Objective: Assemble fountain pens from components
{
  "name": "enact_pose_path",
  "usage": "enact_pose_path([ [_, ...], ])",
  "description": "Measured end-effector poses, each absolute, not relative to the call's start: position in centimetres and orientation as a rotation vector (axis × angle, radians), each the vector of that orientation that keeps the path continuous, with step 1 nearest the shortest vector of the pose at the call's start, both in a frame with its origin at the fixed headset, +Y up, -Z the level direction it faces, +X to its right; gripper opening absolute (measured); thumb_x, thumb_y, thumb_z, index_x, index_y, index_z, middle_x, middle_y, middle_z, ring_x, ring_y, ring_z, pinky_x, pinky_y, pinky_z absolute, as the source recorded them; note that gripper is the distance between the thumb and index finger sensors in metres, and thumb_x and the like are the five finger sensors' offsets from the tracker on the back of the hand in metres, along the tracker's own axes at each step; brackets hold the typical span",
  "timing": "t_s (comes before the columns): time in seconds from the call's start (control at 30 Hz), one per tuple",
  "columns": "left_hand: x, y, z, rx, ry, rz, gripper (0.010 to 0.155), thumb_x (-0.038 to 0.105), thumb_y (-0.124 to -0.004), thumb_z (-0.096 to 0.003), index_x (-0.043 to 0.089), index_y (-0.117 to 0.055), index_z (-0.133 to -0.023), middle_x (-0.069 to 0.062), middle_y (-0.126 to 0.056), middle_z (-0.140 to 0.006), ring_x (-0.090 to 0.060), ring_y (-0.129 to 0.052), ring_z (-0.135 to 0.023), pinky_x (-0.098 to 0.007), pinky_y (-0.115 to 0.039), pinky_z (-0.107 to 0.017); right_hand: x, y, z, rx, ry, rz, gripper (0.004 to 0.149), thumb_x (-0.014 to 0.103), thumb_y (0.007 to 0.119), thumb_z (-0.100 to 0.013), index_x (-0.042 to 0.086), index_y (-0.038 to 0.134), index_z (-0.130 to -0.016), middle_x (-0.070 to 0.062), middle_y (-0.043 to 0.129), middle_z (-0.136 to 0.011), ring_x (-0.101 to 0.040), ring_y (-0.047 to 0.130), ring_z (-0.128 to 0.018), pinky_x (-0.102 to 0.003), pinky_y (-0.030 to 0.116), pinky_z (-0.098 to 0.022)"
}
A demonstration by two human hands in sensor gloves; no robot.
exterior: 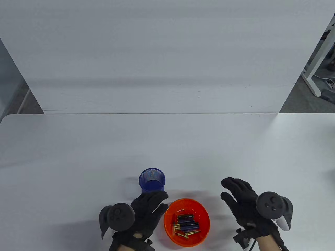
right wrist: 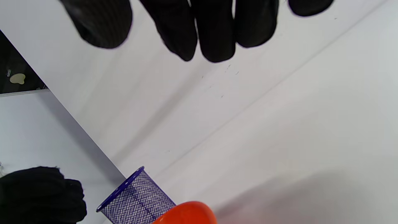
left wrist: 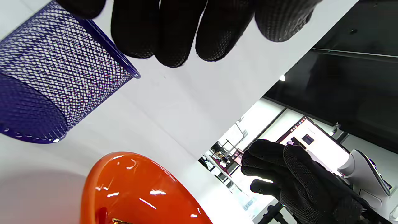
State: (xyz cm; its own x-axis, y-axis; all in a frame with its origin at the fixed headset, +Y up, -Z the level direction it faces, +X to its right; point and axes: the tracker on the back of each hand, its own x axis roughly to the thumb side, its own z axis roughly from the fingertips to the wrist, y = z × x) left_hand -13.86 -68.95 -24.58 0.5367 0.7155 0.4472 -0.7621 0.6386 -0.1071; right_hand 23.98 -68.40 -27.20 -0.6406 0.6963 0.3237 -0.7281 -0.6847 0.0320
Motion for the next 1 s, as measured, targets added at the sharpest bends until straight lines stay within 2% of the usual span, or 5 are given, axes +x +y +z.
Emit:
enact_pose_path([
  [0.3, -13.9, -68.8, -24.5, 0.139, -0.482, 0.929, 0.054, 0.041, -0.071, -0.0622, 0.013, -0.070, -0.108, -0.027, -0.071, -0.108, -0.057, -0.070, -0.095, -0.077, -0.049, -0.068, 21.8, -68.2, -26.6, 0.488, -0.142, 2.366, 0.063, 0.048, 0.077, -0.055, 0.012, 0.069, -0.106, -0.026, 0.068, -0.109, -0.056, 0.055, -0.097, -0.074, 0.041, -0.070],
  [0.6, -14.0, -68.8, -24.6, 0.152, -0.467, 0.938, 0.054, 0.041, -0.069, -0.0623, 0.012, -0.072, -0.107, -0.027, -0.072, -0.107, -0.058, -0.072, -0.093, -0.077, -0.049, -0.068, 17.1, -68.7, -25.4, 0.711, -0.084, 2.524, 0.051, 0.042, 0.086, -0.052, 0.014, 0.081, -0.096, -0.021, 0.077, -0.098, -0.051, 0.062, -0.088, -0.069, 0.044, -0.069],
  [0.8, -13.9, -69.0, -24.6, 0.151, -0.462, 0.955, 0.054, 0.041, -0.069, -0.0622, 0.011, -0.072, -0.107, -0.028, -0.073, -0.106, -0.058, -0.072, -0.093, -0.077, -0.049, -0.068, 13.6, -69.5, -24.4, 0.879, 0.009, 2.676, 0.045, 0.040, 0.090, -0.049, 0.014, 0.089, -0.086, -0.017, 0.086, -0.087, -0.048, 0.070, -0.082, -0.068, 0.049, -0.067],
  [1.0, -13.8, -69.2, -24.6, 0.133, -0.454, 0.974, 0.054, 0.042, -0.067, -0.0624, 0.011, -0.072, -0.107, -0.028, -0.072, -0.107, -0.058, -0.071, -0.093, -0.076, -0.049, -0.068, 9.2, -71.0, -23.7, 1.035, 0.210, 2.837, 0.039, 0.039, 0.094, -0.046, 0.019, 0.094, -0.080, -0.013, 0.087, -0.080, -0.044, 0.071, -0.078, -0.066, 0.051, -0.066],
])
